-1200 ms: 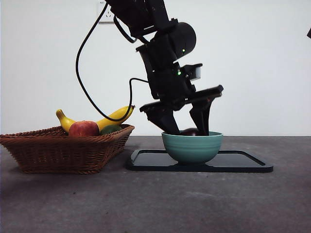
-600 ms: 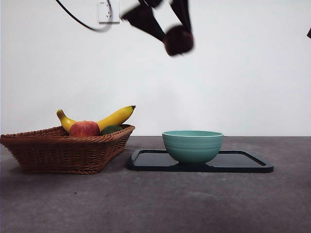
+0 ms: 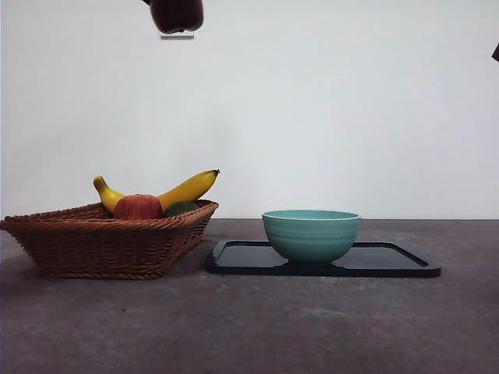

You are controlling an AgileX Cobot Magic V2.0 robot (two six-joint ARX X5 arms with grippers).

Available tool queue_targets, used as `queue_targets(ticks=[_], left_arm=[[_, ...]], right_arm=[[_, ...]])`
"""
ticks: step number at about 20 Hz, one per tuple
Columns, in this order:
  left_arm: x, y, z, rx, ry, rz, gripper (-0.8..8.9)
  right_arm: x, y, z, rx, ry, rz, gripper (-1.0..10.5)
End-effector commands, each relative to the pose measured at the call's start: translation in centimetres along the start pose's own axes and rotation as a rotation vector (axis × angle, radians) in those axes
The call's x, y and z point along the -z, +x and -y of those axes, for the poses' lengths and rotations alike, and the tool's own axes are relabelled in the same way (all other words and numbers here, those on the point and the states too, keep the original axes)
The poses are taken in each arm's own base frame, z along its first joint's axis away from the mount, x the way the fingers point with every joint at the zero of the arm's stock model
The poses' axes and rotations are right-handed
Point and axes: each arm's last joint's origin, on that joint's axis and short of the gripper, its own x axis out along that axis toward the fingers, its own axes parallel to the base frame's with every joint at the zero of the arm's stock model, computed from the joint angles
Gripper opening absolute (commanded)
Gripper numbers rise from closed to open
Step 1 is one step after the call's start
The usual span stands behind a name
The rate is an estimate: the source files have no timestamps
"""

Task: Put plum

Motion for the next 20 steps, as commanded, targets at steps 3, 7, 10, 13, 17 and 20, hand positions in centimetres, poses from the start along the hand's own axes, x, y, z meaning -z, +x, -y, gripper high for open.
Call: queue_targets(ticks=[3, 7, 10, 13, 17, 20], left_arm=[[0.8, 0.4, -0.7, -0.017, 0.008, -0.036, 2.7], [3.8, 2.3, -1.4, -0.027, -0.019, -0.044, 2.71], [6.8, 4.2, -2.1, -0.037, -0.031, -0.047, 2.7], [9.5, 6.9, -2.8, -0.046, -0.041, -0.054, 2.7], [13.4, 10.5, -3.7, -0.064, -0.062, -0.051, 2.7], [15.9, 12.2, -4.6, -0.156, -0.04, -0.037, 2.7]], right_arm=[[-0.3, -0.1, -0.1, -0.005, -0.021, 0.013, 1.7], [-0.3, -0.1, -0.1, -0.005, -0.022, 0.013, 1.7], [-0.3, -0.1, -0.1, -0.005, -0.023, 0.013, 1.7], [-0.3, -0.1, -0.1, -0.005, -0.023, 0.013, 1.7], [-0.3, -0.1, -0.1, -0.005, -0.023, 0.013, 1.7], [-0.3, -0.1, -0.1, -0.005, -0.023, 0.013, 1.7]])
